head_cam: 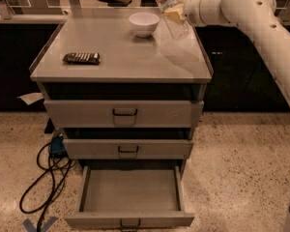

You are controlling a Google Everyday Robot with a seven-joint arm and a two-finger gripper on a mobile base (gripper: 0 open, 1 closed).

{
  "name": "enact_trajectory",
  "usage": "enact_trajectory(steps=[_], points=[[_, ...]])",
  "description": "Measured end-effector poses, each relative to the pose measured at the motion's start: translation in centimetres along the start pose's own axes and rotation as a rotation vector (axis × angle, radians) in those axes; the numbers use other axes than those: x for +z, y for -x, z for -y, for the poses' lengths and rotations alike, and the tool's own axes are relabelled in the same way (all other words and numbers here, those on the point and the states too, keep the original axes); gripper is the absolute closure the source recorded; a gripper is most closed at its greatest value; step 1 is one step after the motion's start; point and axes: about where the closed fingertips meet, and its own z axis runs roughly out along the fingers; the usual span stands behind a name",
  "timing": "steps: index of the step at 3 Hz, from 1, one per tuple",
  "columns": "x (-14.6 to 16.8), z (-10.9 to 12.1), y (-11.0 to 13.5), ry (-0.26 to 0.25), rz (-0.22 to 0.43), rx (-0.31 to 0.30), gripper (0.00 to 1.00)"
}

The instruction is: Pick water bottle from bottom drawer and place on counter

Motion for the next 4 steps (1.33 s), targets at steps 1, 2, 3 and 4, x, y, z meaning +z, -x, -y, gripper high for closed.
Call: enact_trajectory(steps=[1,2,3,4], points=[[-0.1,-1.3,-4.7,0.025,-0.12,0.122,1.0],[0.1,-1.5,-5.0,0.026,-0.125,0.162,1.0],[0.2,-1.6,-5.0,0.03,-0.125,0.166,1.0],[1.4,-3.7,-4.8,0.102,-0.092,0.206,1.0]])
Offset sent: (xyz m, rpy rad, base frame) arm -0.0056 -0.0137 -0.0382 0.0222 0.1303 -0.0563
